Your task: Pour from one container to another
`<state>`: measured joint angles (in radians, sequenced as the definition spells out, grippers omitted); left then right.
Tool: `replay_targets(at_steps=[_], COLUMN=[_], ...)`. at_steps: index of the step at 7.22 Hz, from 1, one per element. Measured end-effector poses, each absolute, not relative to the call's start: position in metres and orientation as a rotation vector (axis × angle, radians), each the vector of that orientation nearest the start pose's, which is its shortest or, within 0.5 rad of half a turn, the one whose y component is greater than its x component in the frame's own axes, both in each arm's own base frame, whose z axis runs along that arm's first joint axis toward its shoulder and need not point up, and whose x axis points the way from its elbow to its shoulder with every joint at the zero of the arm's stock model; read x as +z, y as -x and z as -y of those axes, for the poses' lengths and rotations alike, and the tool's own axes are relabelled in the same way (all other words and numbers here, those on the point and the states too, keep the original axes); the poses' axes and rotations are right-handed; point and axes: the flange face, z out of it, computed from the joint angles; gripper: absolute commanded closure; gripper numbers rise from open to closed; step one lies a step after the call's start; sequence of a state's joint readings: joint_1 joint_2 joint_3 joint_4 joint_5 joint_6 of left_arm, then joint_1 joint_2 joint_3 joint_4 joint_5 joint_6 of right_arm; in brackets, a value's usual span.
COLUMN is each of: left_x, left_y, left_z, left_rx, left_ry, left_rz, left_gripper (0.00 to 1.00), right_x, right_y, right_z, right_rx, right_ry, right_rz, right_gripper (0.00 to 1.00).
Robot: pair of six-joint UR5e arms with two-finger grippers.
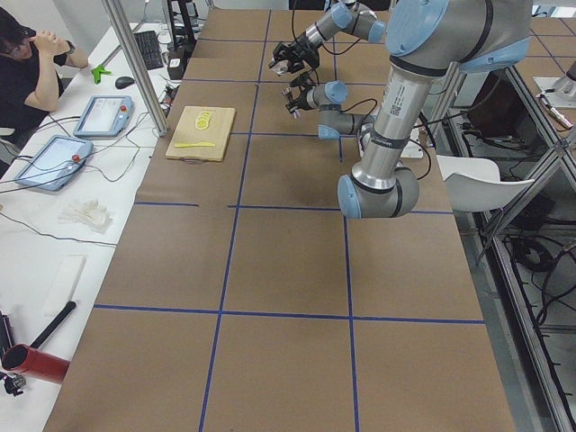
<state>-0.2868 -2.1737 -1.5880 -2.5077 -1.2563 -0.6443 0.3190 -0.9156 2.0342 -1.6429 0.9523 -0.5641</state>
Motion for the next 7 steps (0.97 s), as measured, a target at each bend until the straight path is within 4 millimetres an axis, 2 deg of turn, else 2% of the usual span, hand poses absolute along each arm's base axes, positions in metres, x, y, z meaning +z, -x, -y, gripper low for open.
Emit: replay_targets(at_steps=[3,7], left_x=[0.1862,0.1842], left_y=[-0.583,-0.5817], left_z=[0.3431,0.3436], left_rx=[0.26,0.257], left_ry=[-1.084,-1.087], left_rz=[-1.127,-1.131], left_gripper=[1.0,1.0], right_x=[0.0985,0.0999], right_y=[0.4623,0.4589], right_z=[0.3525,0.3544], right_rx=[-1.257,-1.134], right_ry=[-1.243,-1.266], right_rz=[-0.183,-0.09], right_gripper=[1.0,1.0])
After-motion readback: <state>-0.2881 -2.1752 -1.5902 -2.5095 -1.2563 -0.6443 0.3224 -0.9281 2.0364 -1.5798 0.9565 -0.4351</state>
